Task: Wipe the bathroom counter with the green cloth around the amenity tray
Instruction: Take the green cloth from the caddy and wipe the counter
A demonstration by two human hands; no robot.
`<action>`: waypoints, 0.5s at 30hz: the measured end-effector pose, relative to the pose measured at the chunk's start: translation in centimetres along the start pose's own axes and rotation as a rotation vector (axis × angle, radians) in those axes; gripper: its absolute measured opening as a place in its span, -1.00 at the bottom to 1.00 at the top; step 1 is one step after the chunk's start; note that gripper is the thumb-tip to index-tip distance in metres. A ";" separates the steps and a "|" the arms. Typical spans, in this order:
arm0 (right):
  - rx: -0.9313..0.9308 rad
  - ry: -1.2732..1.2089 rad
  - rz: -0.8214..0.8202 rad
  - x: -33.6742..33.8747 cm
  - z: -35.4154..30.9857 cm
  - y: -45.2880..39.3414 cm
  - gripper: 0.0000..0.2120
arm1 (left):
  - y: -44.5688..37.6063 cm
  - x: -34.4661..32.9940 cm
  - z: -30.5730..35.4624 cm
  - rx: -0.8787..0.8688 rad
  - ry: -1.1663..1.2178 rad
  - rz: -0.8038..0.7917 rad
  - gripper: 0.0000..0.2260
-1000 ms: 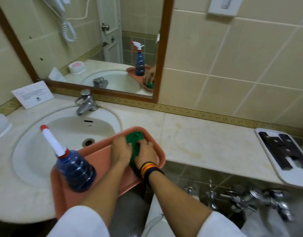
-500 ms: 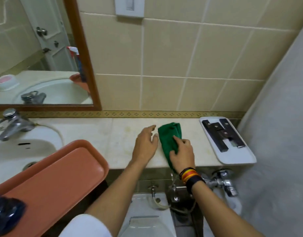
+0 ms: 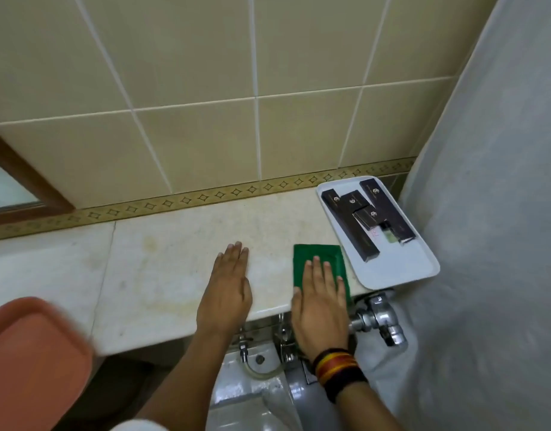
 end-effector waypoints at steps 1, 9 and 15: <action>-0.013 0.006 0.004 0.2 1.0 -0.8 -0.39 | 0.0 0.1 0.0 0.006 -0.003 0.009 -0.44; 0.176 -0.023 -0.088 -1.8 -6.2 -16.0 -0.40 | -0.6 -0.6 -0.1 0.004 0.011 -0.015 -0.41; 0.281 -0.027 -0.003 -1.2 -5.1 -6.9 -0.45 | -0.4 0.0 0.4 -0.001 0.021 -0.008 -0.42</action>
Point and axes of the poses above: each hand's wrist, its own y-axis away from the middle knuckle, its own x-axis out of the back of the hand, z = x × y, the point moved 10 cm from there along -y, towards the middle knuckle, and after that the axes turned 8 degrees about x, right-handed, at the moved point
